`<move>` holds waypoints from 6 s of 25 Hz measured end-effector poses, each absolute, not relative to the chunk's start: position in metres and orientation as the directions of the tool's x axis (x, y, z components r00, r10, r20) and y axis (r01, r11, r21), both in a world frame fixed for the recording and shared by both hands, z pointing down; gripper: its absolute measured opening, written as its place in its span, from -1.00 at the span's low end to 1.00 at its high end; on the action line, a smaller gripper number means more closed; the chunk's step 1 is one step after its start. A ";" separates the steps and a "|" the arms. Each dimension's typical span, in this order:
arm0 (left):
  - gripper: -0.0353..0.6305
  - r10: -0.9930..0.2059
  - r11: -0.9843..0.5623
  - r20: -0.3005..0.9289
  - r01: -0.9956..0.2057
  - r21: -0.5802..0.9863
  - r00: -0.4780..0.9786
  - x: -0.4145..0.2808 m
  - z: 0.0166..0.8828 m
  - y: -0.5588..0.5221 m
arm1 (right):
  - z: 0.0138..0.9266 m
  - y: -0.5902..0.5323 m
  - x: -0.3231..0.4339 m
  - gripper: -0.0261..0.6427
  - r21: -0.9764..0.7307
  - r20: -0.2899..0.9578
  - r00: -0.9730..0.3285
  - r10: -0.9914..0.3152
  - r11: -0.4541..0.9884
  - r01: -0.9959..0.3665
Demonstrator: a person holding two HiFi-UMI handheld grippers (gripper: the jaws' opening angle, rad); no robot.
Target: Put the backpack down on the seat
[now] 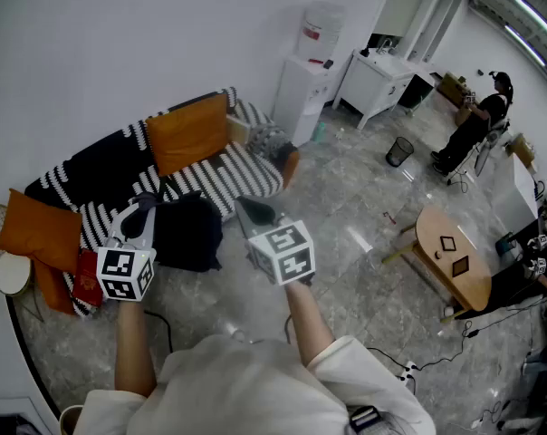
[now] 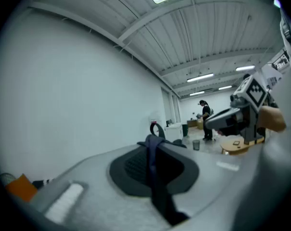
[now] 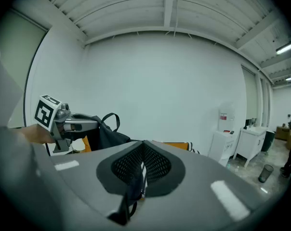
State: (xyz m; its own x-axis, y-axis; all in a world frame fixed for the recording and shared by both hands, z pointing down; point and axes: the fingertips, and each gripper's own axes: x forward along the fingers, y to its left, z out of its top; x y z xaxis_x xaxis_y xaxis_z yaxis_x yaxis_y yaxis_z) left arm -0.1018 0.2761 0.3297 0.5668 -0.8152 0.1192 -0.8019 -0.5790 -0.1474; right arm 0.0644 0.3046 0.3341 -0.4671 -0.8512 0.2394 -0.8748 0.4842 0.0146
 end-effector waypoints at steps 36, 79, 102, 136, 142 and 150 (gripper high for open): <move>-0.87 -0.811 -0.584 0.134 -0.800 -0.141 0.569 -0.052 0.364 0.107 | 0.361 0.131 0.105 -0.91 -0.098 0.154 -0.559 -0.815 0.551 -0.829; -0.87 -0.771 -0.628 0.186 -0.776 -0.058 0.609 -0.137 0.388 -0.219 | 0.341 -0.137 0.028 -0.90 -0.069 0.174 -0.417 -0.892 0.412 -0.909; -0.87 -0.762 -0.592 0.330 -0.806 -0.007 0.556 -0.104 0.457 -0.342 | 0.395 -0.279 0.066 -0.90 -0.093 0.276 -0.458 -0.845 0.451 -0.888; -0.86 -0.578 -0.502 0.625 -0.832 0.235 0.525 0.016 0.694 -0.637 | 0.548 -0.572 0.178 -0.90 -0.228 0.515 -0.461 -0.723 0.403 -0.886; -0.86 -0.579 -0.411 0.636 -0.856 0.312 0.510 0.019 0.740 -0.650 | 0.567 -0.585 0.198 -0.90 -0.247 0.544 -0.437 -0.717 0.360 -0.899; -0.80 -0.573 -0.338 0.623 -0.846 0.412 0.532 0.020 0.776 -0.651 | 0.576 -0.589 0.200 -0.90 -0.253 0.563 -0.430 -0.706 0.348 -0.903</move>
State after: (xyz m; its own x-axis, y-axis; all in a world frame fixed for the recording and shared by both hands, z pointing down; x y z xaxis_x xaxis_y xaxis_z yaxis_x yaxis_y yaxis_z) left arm 0.0200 -0.6513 0.7765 0.5324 -0.5728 0.6233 -0.8461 -0.3377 0.4124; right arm 0.2005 -0.5888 0.5758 -0.4302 -0.7057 0.5630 -0.9026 0.3480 -0.2535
